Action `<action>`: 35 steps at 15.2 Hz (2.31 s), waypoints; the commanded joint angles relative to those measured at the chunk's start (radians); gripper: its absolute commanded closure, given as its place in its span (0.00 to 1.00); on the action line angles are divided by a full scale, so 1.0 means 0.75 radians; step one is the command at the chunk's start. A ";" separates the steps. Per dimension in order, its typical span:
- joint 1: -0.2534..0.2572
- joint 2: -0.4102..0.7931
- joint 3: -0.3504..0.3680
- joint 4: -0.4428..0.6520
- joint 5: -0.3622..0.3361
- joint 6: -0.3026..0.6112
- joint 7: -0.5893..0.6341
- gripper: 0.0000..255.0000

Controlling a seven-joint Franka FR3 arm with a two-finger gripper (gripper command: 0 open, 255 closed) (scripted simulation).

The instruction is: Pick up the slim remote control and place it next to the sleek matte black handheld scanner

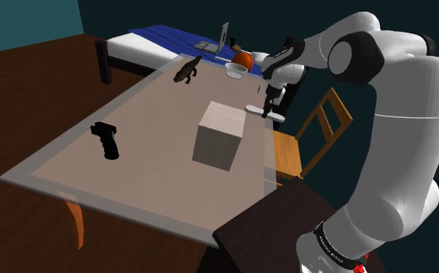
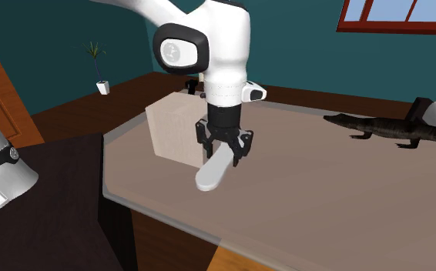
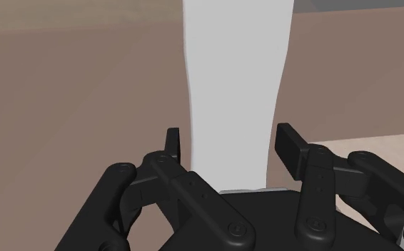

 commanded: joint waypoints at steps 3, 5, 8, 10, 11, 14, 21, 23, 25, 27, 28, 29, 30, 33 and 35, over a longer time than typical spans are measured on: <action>0.008 -0.043 -0.012 0.012 -0.020 -0.052 0.012 1.00; 0.011 -0.061 -0.018 0.022 -0.029 -0.080 0.018 1.00; 0.015 -0.087 -0.025 0.040 -0.043 -0.121 0.027 1.00; 0.018 -0.103 -0.029 0.053 -0.051 -0.150 0.033 1.00; 0.019 -0.111 -0.031 0.060 -0.055 -0.164 0.035 1.00; 0.072 -0.165 -0.026 -0.010 -0.076 -0.141 0.093 1.00; 0.244 -0.308 0.012 -0.207 -0.140 -0.066 0.308 1.00; 0.289 -0.340 0.028 -0.248 -0.156 -0.051 0.373 1.00; 0.332 -0.366 0.045 -0.283 -0.170 -0.038 0.438 1.00; 0.374 -0.388 0.065 -0.311 -0.183 -0.028 0.503 1.00; 0.394 -0.398 0.075 -0.323 -0.189 -0.023 0.536 1.00; 0.415 -0.406 0.085 -0.333 -0.194 -0.019 0.569 1.00; 0.435 -0.413 0.096 -0.341 -0.199 -0.016 0.602 1.00; 0.493 -0.427 0.129 -0.358 -0.211 -0.008 0.699 1.00; 0.532 -0.431 0.152 -0.361 -0.217 -0.006 0.763 1.00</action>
